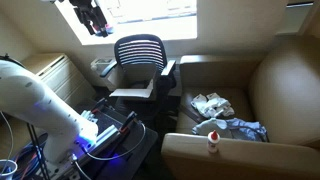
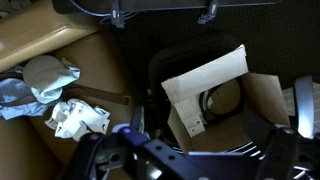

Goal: Pick up the cap from the couch and put it on the hand rest of the couch

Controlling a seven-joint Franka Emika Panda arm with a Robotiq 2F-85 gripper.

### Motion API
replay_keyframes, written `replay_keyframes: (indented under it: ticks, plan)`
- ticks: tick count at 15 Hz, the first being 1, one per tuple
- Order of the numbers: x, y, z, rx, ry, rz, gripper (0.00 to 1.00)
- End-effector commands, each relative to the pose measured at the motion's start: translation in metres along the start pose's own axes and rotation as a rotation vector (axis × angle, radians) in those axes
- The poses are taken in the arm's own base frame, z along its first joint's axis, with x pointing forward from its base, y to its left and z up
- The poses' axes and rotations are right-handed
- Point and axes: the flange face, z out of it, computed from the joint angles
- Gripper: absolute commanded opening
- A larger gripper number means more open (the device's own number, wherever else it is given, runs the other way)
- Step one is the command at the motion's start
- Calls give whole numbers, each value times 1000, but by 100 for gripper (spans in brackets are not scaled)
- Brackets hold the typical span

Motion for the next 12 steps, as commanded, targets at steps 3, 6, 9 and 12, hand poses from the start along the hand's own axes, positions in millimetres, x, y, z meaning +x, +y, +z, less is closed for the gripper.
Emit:
replay_keyframes:
  ticks: [3, 6, 9, 12]
  plan:
    - [6, -3, 8, 108, 47, -51, 100]
    - [0, 0, -1, 0, 0, 0, 100]
    - [0, 0, -1, 0, 0, 0, 100]
    - [1, -1, -1, 14, 6, -5, 100]
